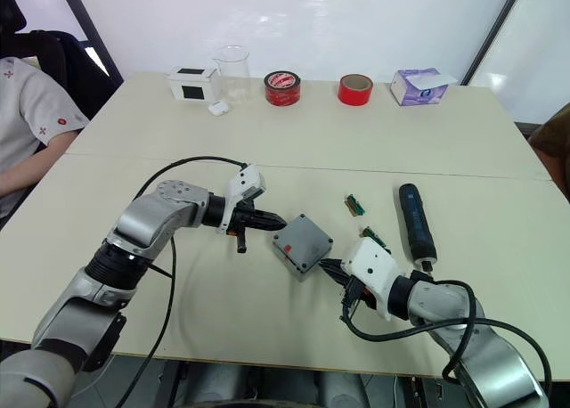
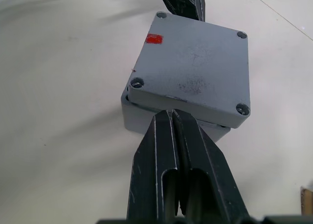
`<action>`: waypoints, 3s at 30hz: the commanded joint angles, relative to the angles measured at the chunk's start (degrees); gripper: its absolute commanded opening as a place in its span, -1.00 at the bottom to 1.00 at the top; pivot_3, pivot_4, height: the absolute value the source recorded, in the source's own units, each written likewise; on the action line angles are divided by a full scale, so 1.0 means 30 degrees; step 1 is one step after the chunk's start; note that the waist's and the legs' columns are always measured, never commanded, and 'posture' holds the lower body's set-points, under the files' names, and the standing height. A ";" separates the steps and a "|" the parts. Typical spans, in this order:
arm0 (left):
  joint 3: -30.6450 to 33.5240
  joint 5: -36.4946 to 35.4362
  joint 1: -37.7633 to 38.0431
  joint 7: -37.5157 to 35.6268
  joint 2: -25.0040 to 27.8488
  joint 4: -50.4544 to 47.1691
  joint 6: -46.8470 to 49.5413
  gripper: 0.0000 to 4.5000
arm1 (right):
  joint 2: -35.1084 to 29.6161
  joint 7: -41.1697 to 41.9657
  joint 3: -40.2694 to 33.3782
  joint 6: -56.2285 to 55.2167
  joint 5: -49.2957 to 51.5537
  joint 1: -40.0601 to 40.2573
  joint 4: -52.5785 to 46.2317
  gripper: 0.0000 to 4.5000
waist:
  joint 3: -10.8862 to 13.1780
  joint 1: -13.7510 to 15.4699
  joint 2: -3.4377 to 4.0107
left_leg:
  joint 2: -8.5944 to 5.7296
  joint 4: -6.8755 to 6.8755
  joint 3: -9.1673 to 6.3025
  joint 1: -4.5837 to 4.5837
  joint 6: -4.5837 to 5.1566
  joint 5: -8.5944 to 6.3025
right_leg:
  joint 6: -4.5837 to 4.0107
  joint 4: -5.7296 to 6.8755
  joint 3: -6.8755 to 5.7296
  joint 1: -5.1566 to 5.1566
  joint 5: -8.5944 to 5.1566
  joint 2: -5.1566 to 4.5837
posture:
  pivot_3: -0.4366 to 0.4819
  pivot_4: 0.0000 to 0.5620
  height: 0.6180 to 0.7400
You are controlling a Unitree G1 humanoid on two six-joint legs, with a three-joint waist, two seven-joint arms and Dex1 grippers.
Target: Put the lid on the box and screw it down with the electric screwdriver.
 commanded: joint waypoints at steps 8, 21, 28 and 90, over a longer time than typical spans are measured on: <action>0.0198 -0.0173 -0.0229 -0.0074 0.0074 -0.0893 -0.0070 -1.00 | -0.0147 0.0426 0.0123 -0.1794 -0.0395 0.0112 0.1288 -0.98 | 0.0000 0.0002 0.0000 | -0.0007 0.0000 -0.0001 -0.0001 0.0000 0.0000 | 0.0000 0.0000 0.0001 0.0001 0.0000 -0.0002 | -0.05 -0.47 1.00; 0.0120 0.0053 -0.0127 -0.0004 0.0136 -0.0736 -0.0273 -1.00 | 0.0138 0.1311 0.0147 -0.4254 -0.0709 0.0108 0.3331 -0.98 | 0.0000 0.0002 0.0000 | -0.0012 0.0000 0.0000 -0.0001 0.0000 0.0000 | 0.0001 0.0000 0.0001 0.0001 0.0001 0.0000 | -0.05 -0.47 1.00; 0.0146 0.0062 -0.0042 0.0063 0.0176 -0.0817 -0.0219 -1.00 | 0.0314 0.1416 0.0032 -0.4885 -0.0568 -0.0024 0.3605 -0.98 | 0.0000 0.0001 0.0000 | -0.0012 0.0000 0.0000 -0.0001 -0.0001 0.0000 | 0.0002 0.0000 0.0000 0.0001 0.0001 0.0000 | -0.05 -0.47 1.00; -0.1302 0.1303 -0.0224 -0.0600 -0.1020 -0.0816 -0.1234 -1.00 | 0.0042 0.1163 -0.0662 -0.0567 0.1729 -0.1455 0.0706 -0.98 | -0.0001 0.0006 0.0000 | -0.0013 0.0001 -0.0001 -0.0001 0.0000 0.0000 | 0.0005 0.0004 0.0001 0.0002 0.0002 -0.0001 | -0.05 -0.47 1.00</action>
